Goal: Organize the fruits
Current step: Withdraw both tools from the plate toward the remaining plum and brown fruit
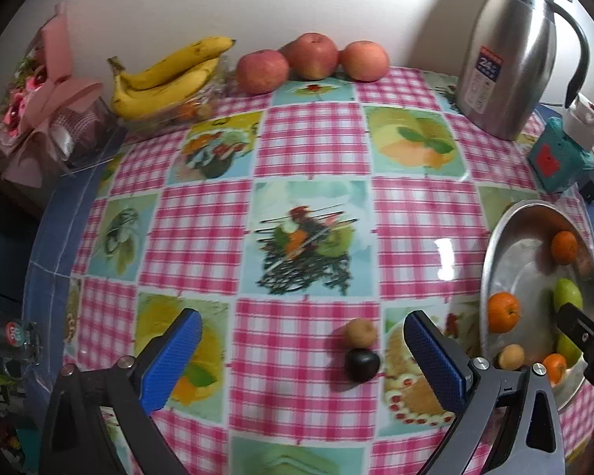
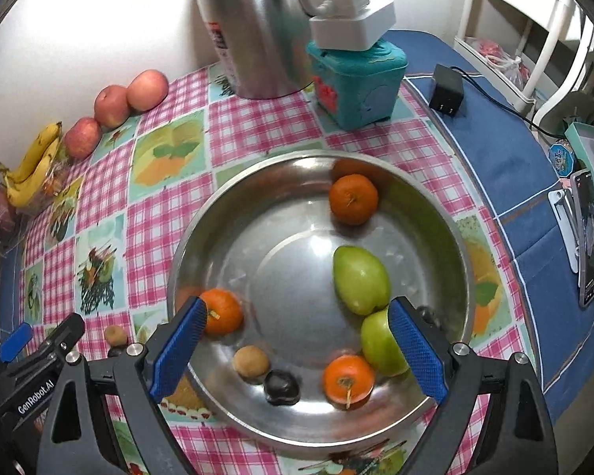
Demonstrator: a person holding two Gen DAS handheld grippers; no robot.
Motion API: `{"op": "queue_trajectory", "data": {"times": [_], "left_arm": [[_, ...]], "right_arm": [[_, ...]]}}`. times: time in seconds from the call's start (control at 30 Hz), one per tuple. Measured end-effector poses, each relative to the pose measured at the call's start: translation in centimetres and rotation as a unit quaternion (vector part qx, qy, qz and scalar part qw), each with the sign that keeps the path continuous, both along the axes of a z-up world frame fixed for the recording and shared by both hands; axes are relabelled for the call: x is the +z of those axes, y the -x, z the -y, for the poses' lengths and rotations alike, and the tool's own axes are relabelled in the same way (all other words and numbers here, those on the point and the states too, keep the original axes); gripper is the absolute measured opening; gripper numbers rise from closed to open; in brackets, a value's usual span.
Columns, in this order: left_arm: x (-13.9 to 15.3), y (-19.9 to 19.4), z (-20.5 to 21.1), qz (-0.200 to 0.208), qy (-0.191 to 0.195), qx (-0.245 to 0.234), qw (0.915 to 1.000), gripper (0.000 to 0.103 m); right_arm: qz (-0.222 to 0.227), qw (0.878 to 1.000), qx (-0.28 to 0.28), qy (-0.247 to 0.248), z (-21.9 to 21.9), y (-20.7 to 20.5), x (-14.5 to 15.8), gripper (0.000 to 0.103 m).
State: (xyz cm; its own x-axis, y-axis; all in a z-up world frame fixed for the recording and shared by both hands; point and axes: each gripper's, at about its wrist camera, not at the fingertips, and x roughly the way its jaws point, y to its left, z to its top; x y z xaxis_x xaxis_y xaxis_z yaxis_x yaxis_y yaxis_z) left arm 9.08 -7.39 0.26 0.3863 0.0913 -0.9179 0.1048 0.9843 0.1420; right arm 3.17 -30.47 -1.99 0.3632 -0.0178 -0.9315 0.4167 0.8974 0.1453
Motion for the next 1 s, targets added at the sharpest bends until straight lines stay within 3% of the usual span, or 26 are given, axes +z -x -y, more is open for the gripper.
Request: {"op": "queue_trajectory", "data": {"times": [0.67, 1.0], "left_arm": [[0.0, 2.4, -5.7, -0.014, 0.023, 0.034, 0.999, 0.103], [0.2, 2.0, -9.2, -0.017, 0.072, 0.081, 0.9939, 0.103]], "right_arm": [[-0.024, 0.999, 0.043, -0.006, -5.5, 1.8, -0.2, 0.093], [-0.019, 0.998, 0.065, -0.015, -8.0, 1.6, 0.2, 0.093]]}}
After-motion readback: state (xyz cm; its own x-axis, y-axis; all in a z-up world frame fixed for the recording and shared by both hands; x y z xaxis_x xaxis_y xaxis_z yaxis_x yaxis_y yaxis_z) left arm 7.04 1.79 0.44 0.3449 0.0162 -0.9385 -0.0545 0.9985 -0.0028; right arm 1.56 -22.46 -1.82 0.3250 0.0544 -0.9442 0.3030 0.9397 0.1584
